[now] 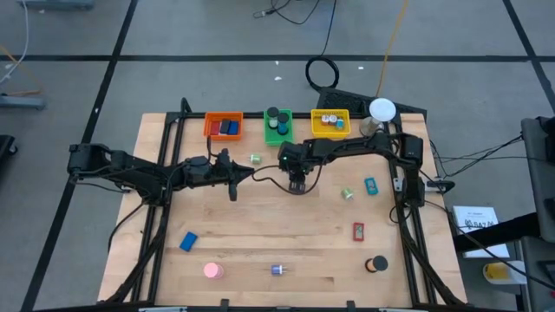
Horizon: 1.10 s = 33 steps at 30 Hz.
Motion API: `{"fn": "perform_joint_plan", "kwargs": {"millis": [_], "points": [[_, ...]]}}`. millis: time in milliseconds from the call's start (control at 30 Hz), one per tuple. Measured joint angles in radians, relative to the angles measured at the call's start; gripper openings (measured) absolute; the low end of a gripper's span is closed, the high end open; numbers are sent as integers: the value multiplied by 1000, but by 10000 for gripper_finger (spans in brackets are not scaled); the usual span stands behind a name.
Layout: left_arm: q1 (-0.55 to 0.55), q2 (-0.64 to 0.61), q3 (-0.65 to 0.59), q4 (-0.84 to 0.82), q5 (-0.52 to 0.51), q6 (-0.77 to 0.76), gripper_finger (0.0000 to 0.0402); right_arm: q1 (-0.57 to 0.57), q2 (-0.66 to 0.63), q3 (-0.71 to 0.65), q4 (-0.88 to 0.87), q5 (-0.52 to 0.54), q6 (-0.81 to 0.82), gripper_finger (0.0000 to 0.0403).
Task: Pick & Place Office items
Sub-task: Put the right purple charger adapter into the yellow bin
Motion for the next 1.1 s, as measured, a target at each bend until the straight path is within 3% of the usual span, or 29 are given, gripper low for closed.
{"fn": "perform_joint_plan", "kwargs": {"millis": [233,433,567,700,967,1100], "points": [[0,0,0,-1,0,0,33,-87,-129,7,-127,6,115,134],[0,0,0,-1,0,0,33,-281,-270,9,-260,126,156,134],[0,0,0,-1,0,0,33,-428,-289,6,-299,138,188,133],[0,0,0,-1,0,0,33,-522,-280,-16,-274,138,118,133],[0,0,0,0,0,0,33,-590,-274,-76,-174,132,-94,133],[0,0,0,0,0,0,33,-625,-273,-85,-146,48,-186,133]]}}
